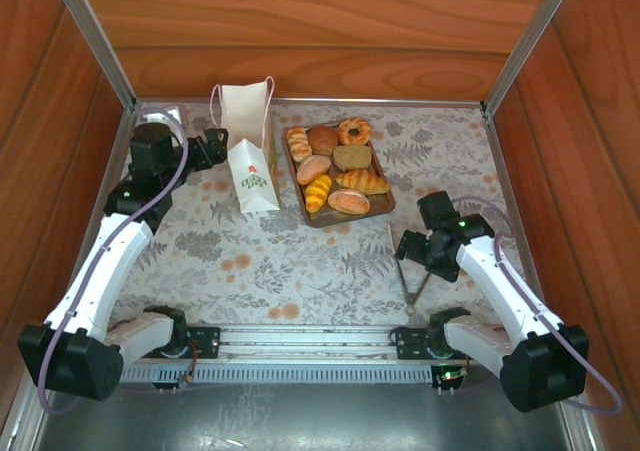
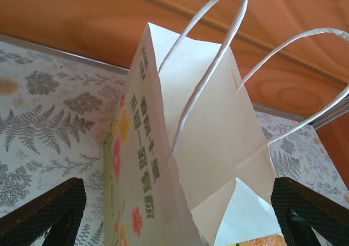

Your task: Place the fake bread into the paper bag

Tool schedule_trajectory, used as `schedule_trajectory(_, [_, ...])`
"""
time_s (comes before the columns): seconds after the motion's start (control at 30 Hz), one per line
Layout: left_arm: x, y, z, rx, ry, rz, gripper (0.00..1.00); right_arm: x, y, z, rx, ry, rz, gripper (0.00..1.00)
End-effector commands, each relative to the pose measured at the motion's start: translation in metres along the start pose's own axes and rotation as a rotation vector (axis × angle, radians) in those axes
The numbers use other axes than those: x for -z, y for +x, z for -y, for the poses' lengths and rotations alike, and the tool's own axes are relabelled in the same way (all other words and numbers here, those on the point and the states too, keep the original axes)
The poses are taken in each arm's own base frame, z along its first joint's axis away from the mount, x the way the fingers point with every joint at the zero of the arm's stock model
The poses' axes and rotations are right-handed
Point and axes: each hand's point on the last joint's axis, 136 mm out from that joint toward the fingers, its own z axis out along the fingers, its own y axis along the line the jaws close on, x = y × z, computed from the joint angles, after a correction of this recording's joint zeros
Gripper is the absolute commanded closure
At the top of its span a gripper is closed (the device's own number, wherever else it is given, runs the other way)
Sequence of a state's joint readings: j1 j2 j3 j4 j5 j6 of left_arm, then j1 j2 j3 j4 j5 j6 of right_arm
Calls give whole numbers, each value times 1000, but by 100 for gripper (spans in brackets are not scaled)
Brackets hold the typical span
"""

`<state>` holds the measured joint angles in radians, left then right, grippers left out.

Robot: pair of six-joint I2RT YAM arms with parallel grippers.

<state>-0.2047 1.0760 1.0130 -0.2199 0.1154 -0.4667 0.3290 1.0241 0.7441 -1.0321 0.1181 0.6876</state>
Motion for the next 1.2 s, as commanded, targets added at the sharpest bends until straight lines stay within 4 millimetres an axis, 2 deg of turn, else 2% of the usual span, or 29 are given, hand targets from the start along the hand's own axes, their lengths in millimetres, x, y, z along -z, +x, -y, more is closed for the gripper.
schedule_trajectory(0.0, [3, -11, -5, -44, -21, 74, 7, -15, 12, 11, -71, 71, -27, 0])
schedule_trajectory(0.17, [4, -9, -11, -68, -50, 75, 7, -36, 26, 15, -89, 100, -68, 0])
schedule_trajectory(0.3, [2, -8, -12, -75, -54, 71, 7, -49, 33, 8, -89, 78, -99, 0])
schedule_trajectory(0.53, [1, -7, -14, -74, -61, 69, 7, -57, 29, 4, -54, 94, -101, 0])
schedule_trajectory(0.83, [2, -8, -15, -74, -67, 73, 7, -76, 28, -4, -46, 98, -142, 2])
schedule_trajectory(1.17, [1, -6, -17, -72, -76, 68, 7, -78, 25, -2, -19, 113, -133, 4])
